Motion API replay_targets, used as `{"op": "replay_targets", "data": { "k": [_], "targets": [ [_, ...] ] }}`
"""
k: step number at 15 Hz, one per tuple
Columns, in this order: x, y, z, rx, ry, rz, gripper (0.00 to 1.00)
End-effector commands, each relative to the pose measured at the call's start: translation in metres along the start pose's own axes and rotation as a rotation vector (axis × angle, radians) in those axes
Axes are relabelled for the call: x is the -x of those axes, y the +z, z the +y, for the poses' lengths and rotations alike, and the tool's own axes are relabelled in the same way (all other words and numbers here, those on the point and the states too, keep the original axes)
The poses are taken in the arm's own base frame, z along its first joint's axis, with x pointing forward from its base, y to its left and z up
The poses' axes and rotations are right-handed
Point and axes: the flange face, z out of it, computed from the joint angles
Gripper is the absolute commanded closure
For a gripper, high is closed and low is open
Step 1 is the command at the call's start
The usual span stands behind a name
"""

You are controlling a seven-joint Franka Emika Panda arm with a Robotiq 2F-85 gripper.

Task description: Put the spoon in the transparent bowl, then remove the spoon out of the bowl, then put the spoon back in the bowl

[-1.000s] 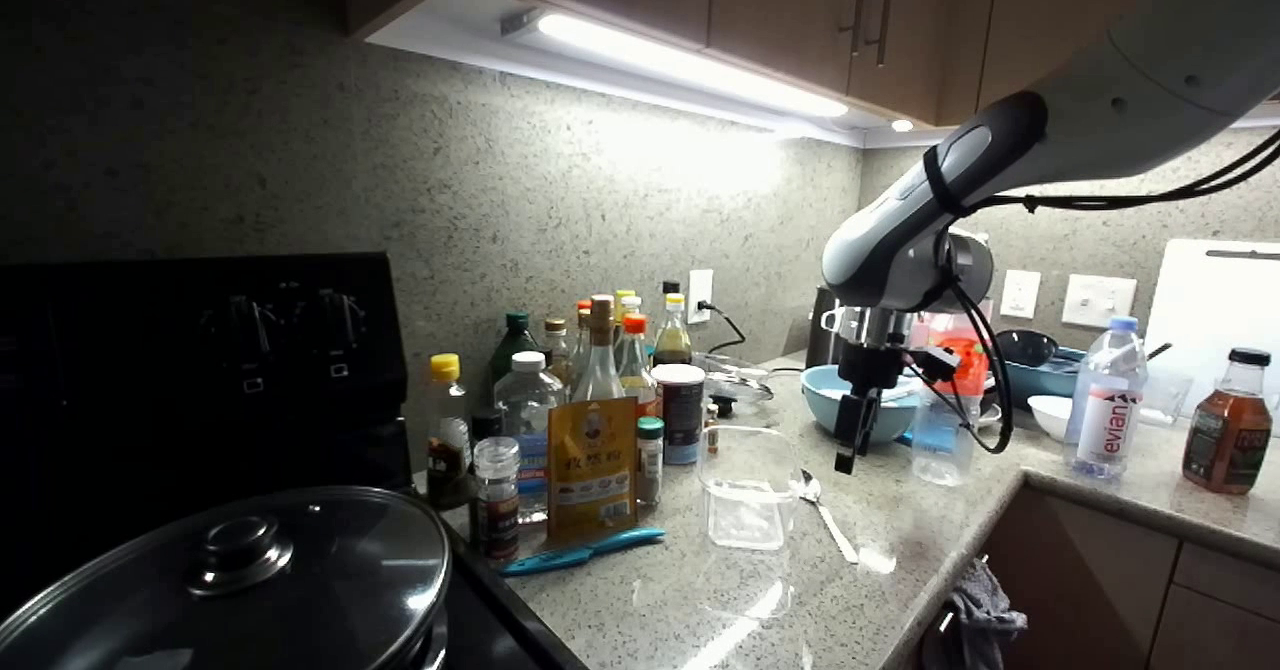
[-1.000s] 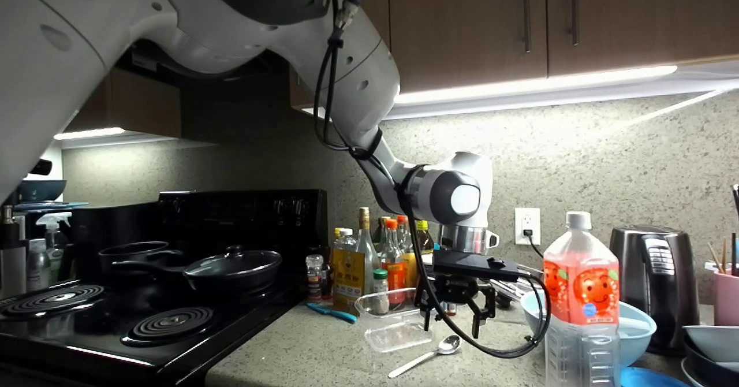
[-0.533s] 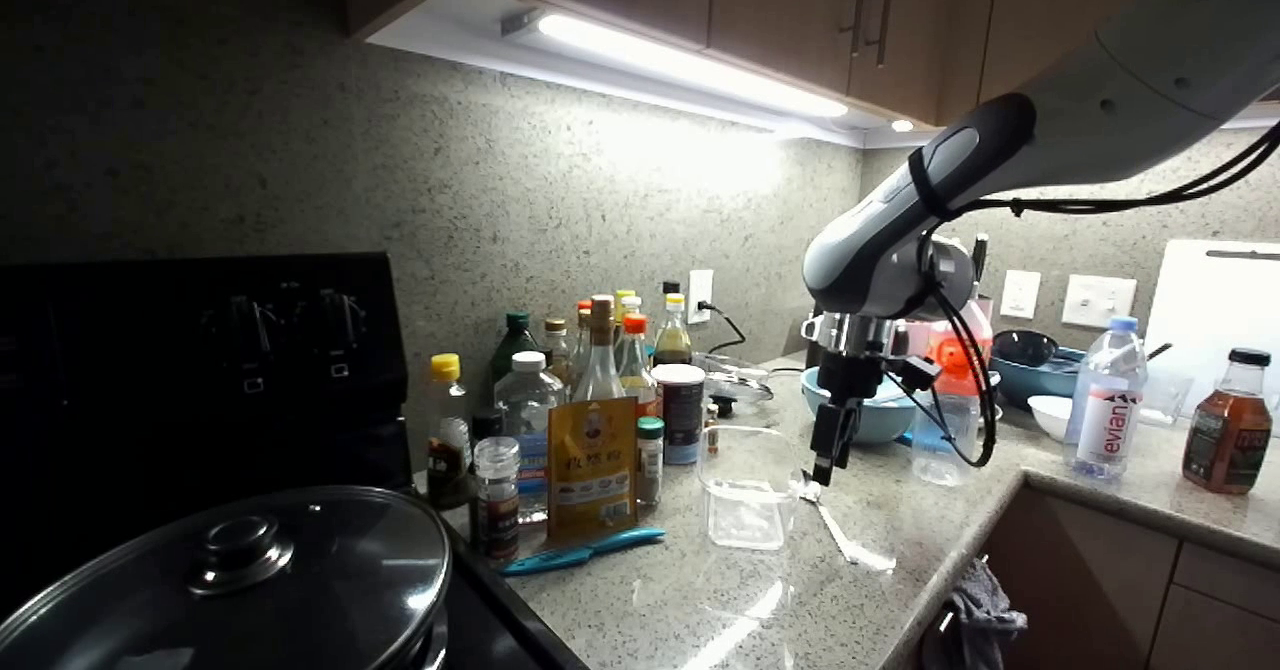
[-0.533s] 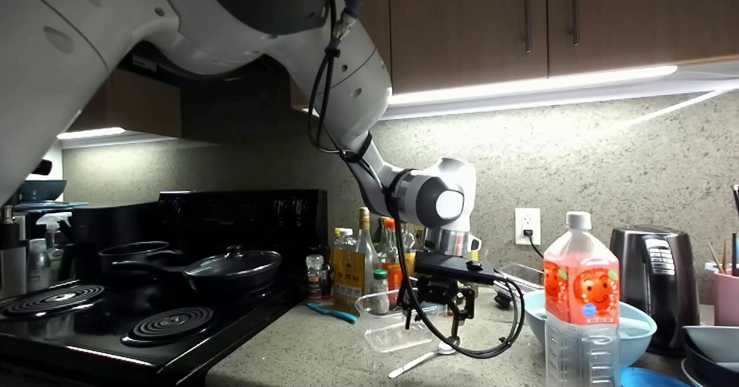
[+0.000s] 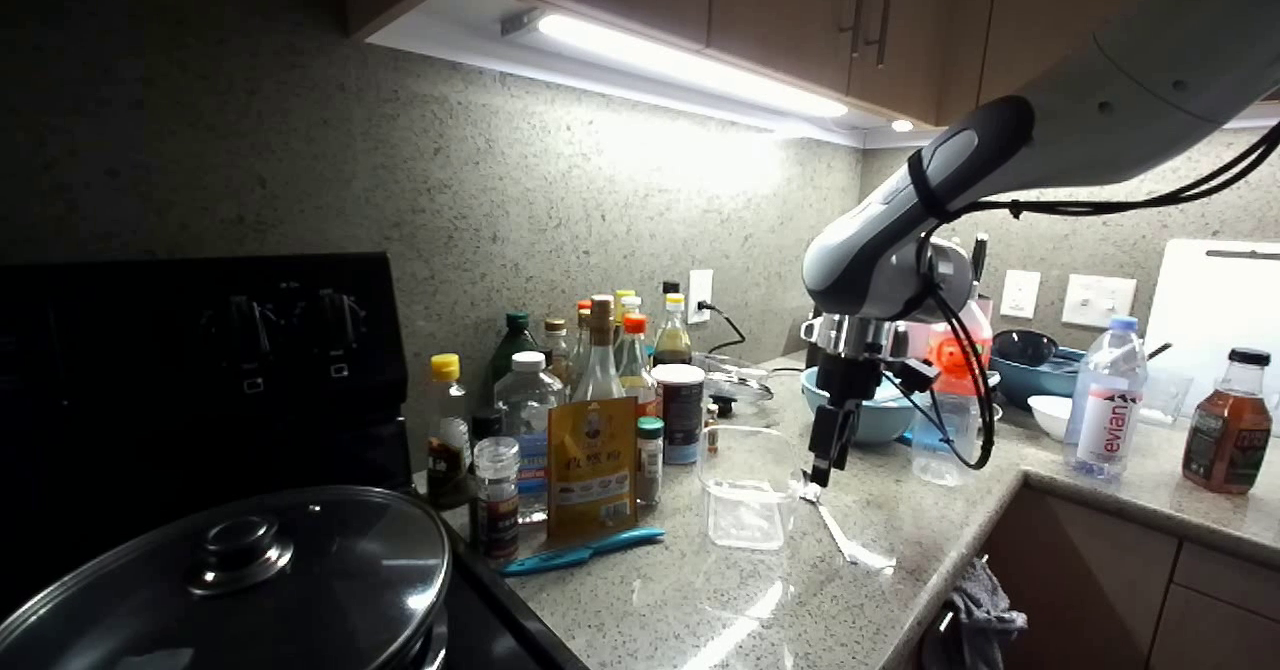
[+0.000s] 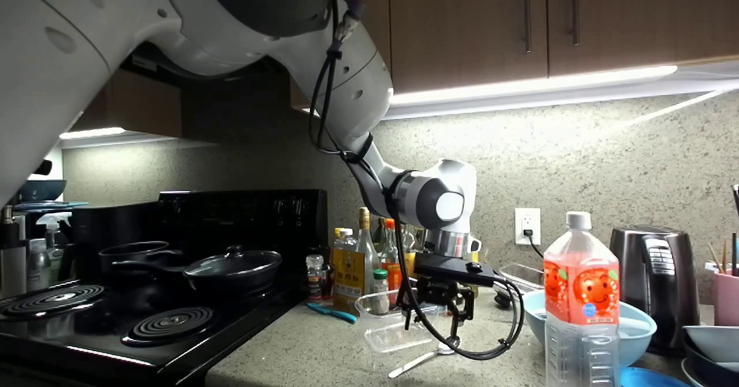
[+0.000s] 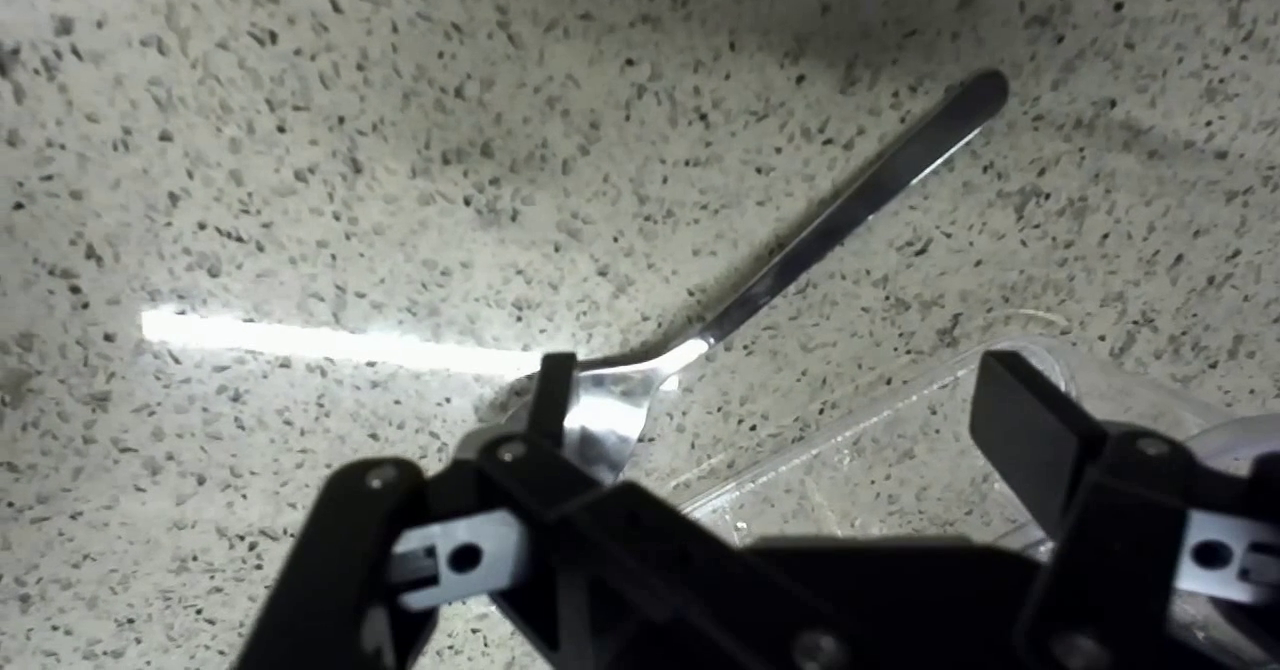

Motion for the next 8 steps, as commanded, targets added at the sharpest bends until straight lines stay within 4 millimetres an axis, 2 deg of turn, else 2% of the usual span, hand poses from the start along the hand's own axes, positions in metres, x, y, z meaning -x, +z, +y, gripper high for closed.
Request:
{"op": "replay_targets", "data": {
  "k": [1, 8],
  "targets": [
    [-0.006, 0.004, 0.012, 0.009, -0.010, 0.002, 0.00],
    [-0.016, 0.006, 0.033, 0.008, -0.005, 0.026, 0.00]
  ]
}}
